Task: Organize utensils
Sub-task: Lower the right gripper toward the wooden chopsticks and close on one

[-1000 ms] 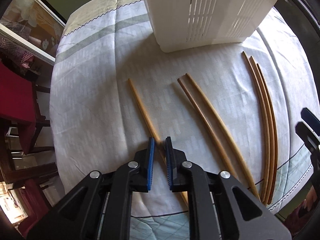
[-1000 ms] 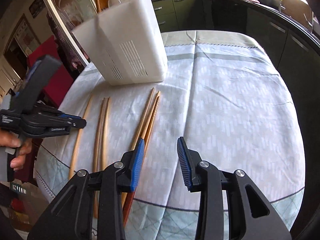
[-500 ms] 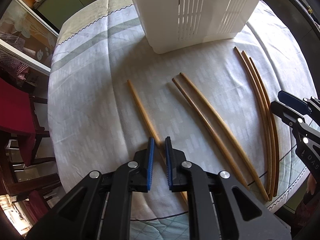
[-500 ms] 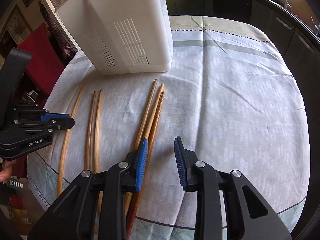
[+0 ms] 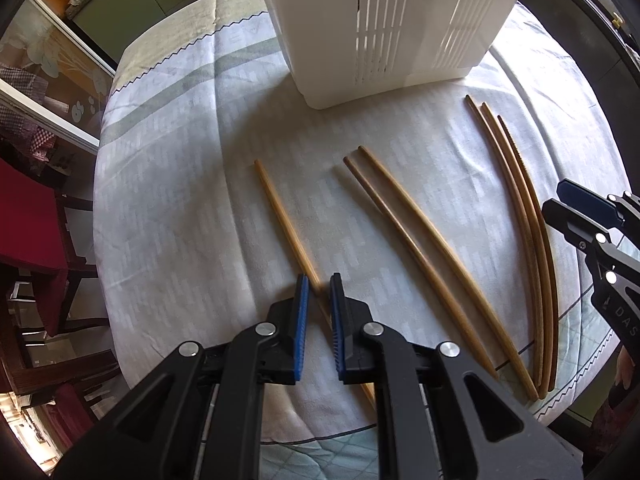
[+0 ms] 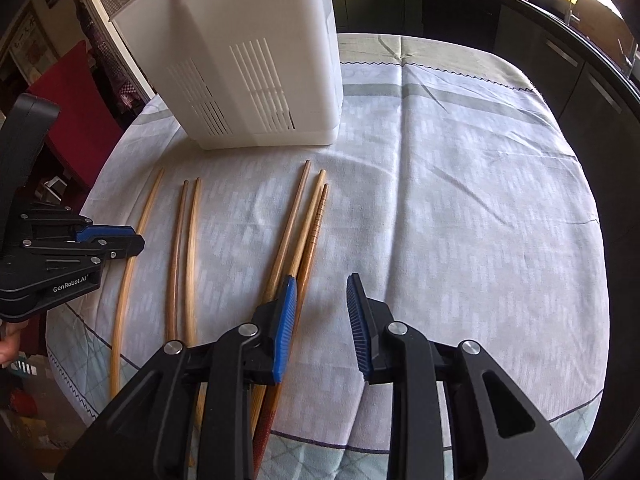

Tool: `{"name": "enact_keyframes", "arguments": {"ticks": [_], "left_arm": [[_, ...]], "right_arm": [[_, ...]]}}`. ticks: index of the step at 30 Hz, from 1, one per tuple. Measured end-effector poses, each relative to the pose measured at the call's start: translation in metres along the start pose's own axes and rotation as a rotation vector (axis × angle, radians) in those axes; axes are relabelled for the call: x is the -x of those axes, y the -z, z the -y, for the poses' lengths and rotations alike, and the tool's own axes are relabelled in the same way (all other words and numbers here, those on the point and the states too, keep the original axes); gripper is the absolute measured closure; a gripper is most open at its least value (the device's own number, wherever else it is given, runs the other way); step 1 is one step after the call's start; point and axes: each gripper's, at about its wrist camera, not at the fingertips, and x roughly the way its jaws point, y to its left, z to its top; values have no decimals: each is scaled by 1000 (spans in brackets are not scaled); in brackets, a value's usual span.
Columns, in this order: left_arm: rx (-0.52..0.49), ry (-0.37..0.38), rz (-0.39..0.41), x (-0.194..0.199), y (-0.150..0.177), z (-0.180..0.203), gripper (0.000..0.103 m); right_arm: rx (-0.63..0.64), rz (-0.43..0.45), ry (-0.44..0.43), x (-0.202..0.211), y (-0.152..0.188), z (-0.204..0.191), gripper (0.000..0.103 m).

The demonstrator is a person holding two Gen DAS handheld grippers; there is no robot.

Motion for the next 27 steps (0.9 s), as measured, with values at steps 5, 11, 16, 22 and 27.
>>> {"name": "enact_keyframes", "arguments": {"ticks": [5, 11, 16, 22, 27], "left_arm": [[3, 4, 3, 0, 0, 0, 92], [6, 7, 3, 0, 1, 0, 92], [20, 15, 2, 0, 0, -2, 92], [102, 72, -36, -4, -6, -16, 89], [178, 80, -54, -8, -12, -28, 70]], "right_arm": [[17, -4, 34, -4, 1, -5, 76], [24, -19, 39, -6, 1, -6, 76], [68, -22, 82, -13, -1, -21, 76], [81, -33, 97, -16, -6, -31, 76], [81, -34, 90, -16, -7, -33, 78]]}}
